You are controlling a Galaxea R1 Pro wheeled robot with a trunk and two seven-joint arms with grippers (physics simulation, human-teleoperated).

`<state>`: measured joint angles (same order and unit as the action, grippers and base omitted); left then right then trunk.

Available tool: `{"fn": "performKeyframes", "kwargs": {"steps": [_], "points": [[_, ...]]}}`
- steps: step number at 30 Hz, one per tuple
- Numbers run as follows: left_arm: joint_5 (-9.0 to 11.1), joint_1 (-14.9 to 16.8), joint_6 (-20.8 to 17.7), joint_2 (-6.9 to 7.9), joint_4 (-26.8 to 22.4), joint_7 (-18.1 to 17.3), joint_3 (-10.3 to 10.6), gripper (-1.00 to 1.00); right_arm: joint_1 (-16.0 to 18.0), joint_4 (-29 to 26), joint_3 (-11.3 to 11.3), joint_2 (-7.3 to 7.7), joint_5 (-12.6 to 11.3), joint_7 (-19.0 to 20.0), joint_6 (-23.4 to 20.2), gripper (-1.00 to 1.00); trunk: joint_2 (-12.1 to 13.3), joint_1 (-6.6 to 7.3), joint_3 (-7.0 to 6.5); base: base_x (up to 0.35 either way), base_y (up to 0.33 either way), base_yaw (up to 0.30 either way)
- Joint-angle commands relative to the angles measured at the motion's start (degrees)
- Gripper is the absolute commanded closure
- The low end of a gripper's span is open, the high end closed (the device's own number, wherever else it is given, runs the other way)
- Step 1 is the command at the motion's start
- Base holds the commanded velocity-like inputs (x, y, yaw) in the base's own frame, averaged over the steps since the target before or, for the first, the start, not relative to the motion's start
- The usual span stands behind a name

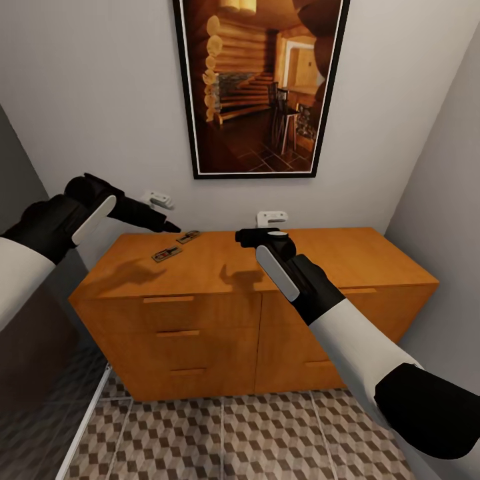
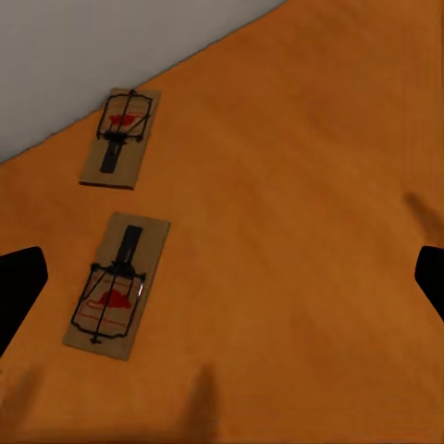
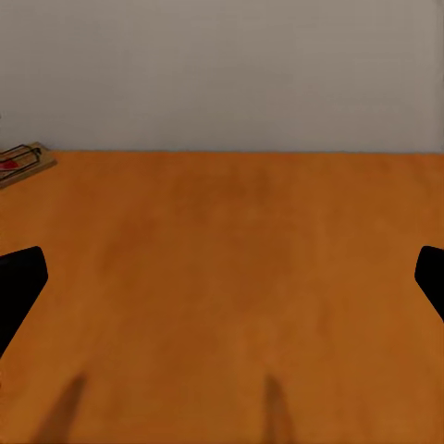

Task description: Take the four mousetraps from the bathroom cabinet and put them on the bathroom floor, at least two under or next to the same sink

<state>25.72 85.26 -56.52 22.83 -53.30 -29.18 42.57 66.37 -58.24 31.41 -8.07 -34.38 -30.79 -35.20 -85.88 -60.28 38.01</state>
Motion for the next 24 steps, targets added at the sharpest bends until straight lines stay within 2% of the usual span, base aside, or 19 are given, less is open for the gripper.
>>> {"fn": "performKeyframes", "kwargs": {"steps": [1,2,7,13,20,24], "points": [[-1.0,0.1,-0.1,0.14,0.0,-1.1,0.1,-1.0,0.1,0.0,0.2,0.01,-0.6,-0.6,0.0,-1.0,0.0,0.0,0.06,0.0,0.0,0.0],[-2.4,0.0,-0.1,0.27,0.0,-2.5,0.2,-1.0,0.1,0.0,0.3,0.0,-0.6,-0.6,0.0,-1.0,0.0,0.0,0.06,0.0,0.0,0.0],[-4.7,0.0,-0.1,1.25,0.0,-5.4,0.3,-1.0,0.1,0.0,1.7,-0.01,-0.6,-0.7,0.3,-1.0,0.0,0.0,0.06,0.0,0.0,0.0],[-5.3,0.0,-0.1,2.39,0.0,-6.7,0.5,-1.0,0.1,0.0,3.4,-0.02,-0.6,-0.7,1.3,-1.0,0.0,0.0,0.06,0.0,0.0,0.0],[-5.4,0.0,-0.1,3.48,-0.2,-7.2,3.3,-1.0,0.1,0.0,3.9,-0.01,-0.6,-0.7,1.8,-1.0,0.0,0.0,0.06,0.0,0.0,0.0],[-5.5,0.0,-0.1,3.81,-0.3,-8.2,3.8,-1.0,0.1,0.0,3.9,-0.01,-0.7,-0.7,1.8,-1.0,0.0,0.0,0.06,0.0,0.09,0.0]]}}
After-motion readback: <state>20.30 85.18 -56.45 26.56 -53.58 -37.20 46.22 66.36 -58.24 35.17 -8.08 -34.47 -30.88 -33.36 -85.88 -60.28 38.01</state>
